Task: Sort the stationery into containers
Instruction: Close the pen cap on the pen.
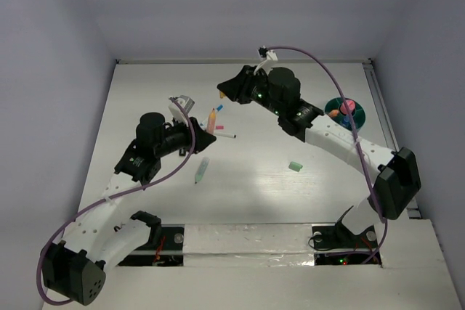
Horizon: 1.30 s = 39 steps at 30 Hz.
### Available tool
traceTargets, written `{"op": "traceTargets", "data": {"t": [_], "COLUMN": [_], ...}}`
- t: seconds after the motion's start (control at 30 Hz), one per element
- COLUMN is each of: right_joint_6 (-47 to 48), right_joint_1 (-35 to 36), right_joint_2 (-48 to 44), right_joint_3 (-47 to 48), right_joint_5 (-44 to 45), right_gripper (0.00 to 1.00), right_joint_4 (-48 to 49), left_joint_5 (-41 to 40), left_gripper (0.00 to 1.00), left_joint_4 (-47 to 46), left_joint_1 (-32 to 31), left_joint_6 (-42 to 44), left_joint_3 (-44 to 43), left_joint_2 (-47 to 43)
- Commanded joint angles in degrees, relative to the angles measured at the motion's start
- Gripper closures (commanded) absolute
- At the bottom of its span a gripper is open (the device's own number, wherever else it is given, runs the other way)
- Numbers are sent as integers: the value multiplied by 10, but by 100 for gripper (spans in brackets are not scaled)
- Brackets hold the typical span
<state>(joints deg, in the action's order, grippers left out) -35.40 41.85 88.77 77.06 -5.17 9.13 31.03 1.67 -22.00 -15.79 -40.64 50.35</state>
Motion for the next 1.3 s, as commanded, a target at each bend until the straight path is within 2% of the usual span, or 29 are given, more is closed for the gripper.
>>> {"op": "traceTargets", "data": {"t": [0.0,0.5,1.27], "right_joint_6": [-27,-23,-1], "right_joint_1": [19,55,66], "right_joint_2": [10,35,-4], "right_joint_3": [5,6,-27], "right_joint_5": [-4,25,97], "right_gripper": [100,100,100], "right_joint_4": [58,61,88], "left_joint_5": [18,7,4], "left_gripper": [100,100,100], "left_joint_4": [-37,-34,-27], "left_joint_1": [3,3,3], "left_joint_6": [-4,-5,-5], "left_joint_3": [-13,-14,-15], "left_joint_2": [-4,-3,4]}}
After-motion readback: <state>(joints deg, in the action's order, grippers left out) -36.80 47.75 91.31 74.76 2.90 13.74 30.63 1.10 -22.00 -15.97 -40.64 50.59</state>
